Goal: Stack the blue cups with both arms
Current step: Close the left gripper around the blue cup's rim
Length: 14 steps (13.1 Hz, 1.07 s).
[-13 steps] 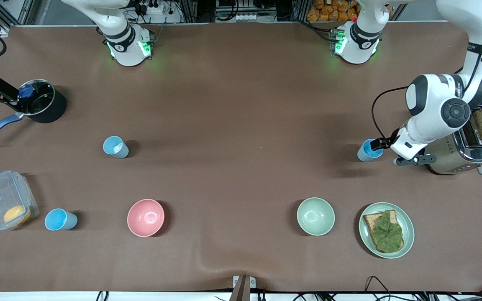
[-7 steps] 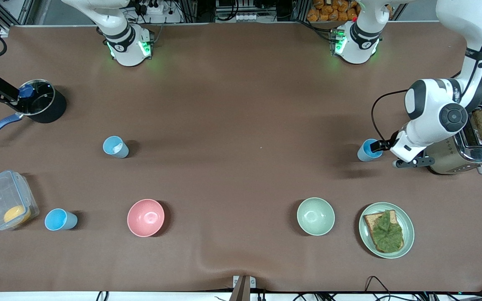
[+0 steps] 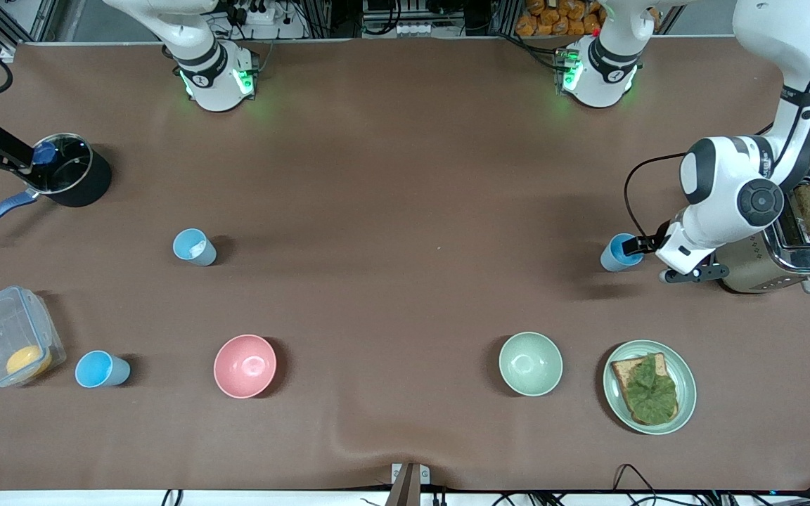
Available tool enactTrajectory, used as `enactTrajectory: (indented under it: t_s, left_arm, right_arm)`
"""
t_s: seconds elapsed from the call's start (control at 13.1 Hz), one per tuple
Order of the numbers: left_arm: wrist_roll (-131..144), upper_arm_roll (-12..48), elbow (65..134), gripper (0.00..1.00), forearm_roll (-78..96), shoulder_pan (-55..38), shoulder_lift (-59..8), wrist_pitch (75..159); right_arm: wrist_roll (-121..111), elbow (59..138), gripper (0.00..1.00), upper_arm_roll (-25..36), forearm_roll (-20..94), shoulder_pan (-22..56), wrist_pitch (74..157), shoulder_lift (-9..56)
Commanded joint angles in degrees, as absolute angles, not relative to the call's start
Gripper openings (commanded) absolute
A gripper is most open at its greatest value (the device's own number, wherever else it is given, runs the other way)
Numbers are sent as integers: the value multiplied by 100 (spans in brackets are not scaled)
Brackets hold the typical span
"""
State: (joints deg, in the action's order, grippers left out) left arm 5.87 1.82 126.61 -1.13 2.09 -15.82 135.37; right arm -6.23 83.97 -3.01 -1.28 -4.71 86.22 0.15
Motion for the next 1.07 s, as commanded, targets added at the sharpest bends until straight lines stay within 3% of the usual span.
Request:
enactTrajectory:
  t_s: [0.0,0.31,0.46,0.61,0.84,1.0]
  left_arm:
    - [492,202,12700,99,-211,237,-1626,13649]
    - [492,202,12700,79,-211,220,-1731,13711]
    - [492,202,12700,61,-211,211,-1758,13720]
    - [501,202,12674,40,-211,211,-1810,13728]
    - [536,211,12648,0,-211,202,-1872,13764]
    - [554,211,12630,0,-202,193,-1872,13764]
  right_arm:
    - [-589,8332,100,-360,-114,-510,8394,-35]
    - [-598,8297,100,-378,-114,-492,8306,-26]
    - [-589,8306,100,-378,-114,-483,8288,-26]
    - [-598,8297,100,-378,-114,-475,8262,-26]
    - [-615,8297,100,-378,-114,-483,8235,-26]
    - [-633,8288,100,-378,-114,-492,8235,-26]
